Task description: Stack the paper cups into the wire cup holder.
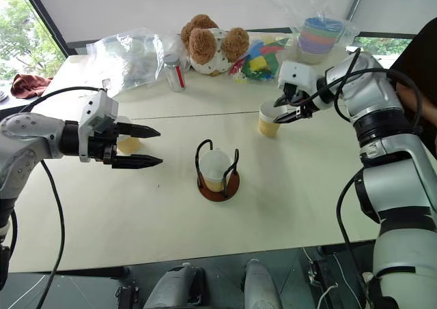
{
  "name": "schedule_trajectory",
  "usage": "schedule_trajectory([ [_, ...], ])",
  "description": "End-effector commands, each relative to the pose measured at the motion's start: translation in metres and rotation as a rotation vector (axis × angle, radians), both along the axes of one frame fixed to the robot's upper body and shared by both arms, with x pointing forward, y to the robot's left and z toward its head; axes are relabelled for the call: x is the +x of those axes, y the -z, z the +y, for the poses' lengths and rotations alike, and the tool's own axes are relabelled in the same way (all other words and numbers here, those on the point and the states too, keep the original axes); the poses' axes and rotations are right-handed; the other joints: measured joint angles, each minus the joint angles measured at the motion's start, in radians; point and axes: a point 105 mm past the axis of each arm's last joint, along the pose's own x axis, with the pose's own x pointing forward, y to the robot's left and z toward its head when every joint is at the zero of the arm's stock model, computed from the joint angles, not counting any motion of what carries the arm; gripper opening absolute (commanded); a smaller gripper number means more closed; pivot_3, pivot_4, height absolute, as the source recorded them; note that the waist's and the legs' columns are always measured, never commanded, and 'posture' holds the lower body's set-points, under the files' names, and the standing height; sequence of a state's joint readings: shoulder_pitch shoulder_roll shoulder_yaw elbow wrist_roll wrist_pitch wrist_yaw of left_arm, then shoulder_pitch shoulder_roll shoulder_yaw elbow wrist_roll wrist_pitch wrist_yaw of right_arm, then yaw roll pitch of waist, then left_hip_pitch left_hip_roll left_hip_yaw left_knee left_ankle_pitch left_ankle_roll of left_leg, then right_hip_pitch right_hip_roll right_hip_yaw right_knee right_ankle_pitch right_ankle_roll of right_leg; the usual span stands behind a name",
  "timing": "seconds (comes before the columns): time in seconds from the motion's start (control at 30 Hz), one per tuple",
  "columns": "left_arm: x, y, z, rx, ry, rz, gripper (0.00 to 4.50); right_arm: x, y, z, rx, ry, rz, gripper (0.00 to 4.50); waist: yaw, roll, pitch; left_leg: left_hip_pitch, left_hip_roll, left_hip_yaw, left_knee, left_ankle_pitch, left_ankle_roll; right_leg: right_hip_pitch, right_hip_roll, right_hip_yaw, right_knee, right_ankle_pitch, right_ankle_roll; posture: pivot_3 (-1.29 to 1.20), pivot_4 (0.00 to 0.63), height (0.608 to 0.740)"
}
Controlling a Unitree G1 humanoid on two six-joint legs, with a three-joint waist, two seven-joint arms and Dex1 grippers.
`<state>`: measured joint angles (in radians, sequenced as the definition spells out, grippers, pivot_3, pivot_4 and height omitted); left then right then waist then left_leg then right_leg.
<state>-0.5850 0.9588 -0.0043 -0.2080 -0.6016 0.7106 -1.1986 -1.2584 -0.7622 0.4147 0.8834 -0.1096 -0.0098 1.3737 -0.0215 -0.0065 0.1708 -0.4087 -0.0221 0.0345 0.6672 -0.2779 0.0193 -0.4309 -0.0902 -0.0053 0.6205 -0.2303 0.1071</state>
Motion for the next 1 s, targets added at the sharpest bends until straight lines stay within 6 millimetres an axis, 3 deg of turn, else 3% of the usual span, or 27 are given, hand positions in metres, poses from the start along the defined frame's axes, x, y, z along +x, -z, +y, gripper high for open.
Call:
schedule_trajectory([
  [0.03,0.0,-0.005,0.001,0.01,0.005,-0.038,3.9,0.008,-0.015,-0.002,0.027,0.023,-0.069,2.3,0.001,0.0,0.0,0.0,0.0,0.0,0.0,0.0,0.0,0.0,0.0,0.0,0.0,0.0,0.0,0.0,0.15,0.74],
  [0.23,-0.001,0.002,-0.001,0.013,-0.004,-0.032,3.9,0.015,0.002,0.0,0.016,0.046,-0.049,2.3,0.003,0.0,0.0,0.0,0.0,0.0,0.0,0.0,0.0,0.0,0.0,0.0,0.0,0.0,0.0,0.0,0.15,0.74],
  [0.33,-0.001,0.002,-0.001,0.011,-0.008,-0.034,3.9,0.018,0.006,0.001,0.016,0.053,-0.052,1.45,0.003,0.0,0.0,0.0,0.0,0.0,0.0,0.0,-0.001,0.0,0.0,0.0,0.0,0.0,0.0,0.0,0.15,0.74],
  [0.43,-0.001,0.003,0.0,0.011,-0.012,-0.034,3.9,0.018,0.006,0.002,0.015,0.05,-0.049,0.07,0.003,0.0,0.0,0.0,0.0,0.0,0.0,0.0,-0.001,0.0,0.0,0.0,0.0,0.0,0.0,0.0,0.15,0.74],
  [0.63,0.0,0.002,-0.001,0.011,-0.015,-0.04,3.9,0.019,0.0,0.004,0.026,0.049,-0.071,0.07,0.001,0.0,0.0,0.0,0.0,0.0,0.0,0.0,-0.001,0.0,0.0,0.0,0.0,0.0,0.0,0.0,0.15,0.74],
  [0.73,-0.001,0.003,-0.001,0.014,-0.014,-0.04,3.9,0.017,-0.02,0.005,0.018,0.006,-0.121,0.07,0.002,0.0,0.0,0.0,0.0,0.0,0.0,0.0,-0.001,0.0,0.0,0.0,0.0,0.0,0.0,0.0,0.15,0.74],
  [0.83,-0.002,0.002,0.002,0.029,-0.014,-0.036,3.9,0.001,-0.062,0.015,-0.007,-0.119,-0.17,0.07,0.002,0.003,0.002,0.0,0.0,0.0,0.0,0.0,-0.001,0.0,0.0,0.0,0.0,0.0,0.0,0.0,0.15,0.74],
  [0.93,-0.004,0.002,0.005,0.049,-0.003,-0.024,3.9,-0.032,-0.098,0.036,0.019,-0.276,-0.157,0.07,0.002,0.006,0.004,0.0,0.0,0.0,0.0,0.0,-0.001,0.0,0.0,0.0,0.0,0.0,0.0,0.0,0.15,0.74],
  [1.0,-0.006,0.002,0.006,0.061,0.006,-0.018,3.9,-0.057,-0.105,0.05,0.04,-0.366,-0.122,0.07,0.005,0.006,0.004,0.0,0.001,-0.001,-0.001,0.0,-0.001,-0.001,0.001,0.0,0.001,0.0,0.0,0.0,0.15,0.74],
])
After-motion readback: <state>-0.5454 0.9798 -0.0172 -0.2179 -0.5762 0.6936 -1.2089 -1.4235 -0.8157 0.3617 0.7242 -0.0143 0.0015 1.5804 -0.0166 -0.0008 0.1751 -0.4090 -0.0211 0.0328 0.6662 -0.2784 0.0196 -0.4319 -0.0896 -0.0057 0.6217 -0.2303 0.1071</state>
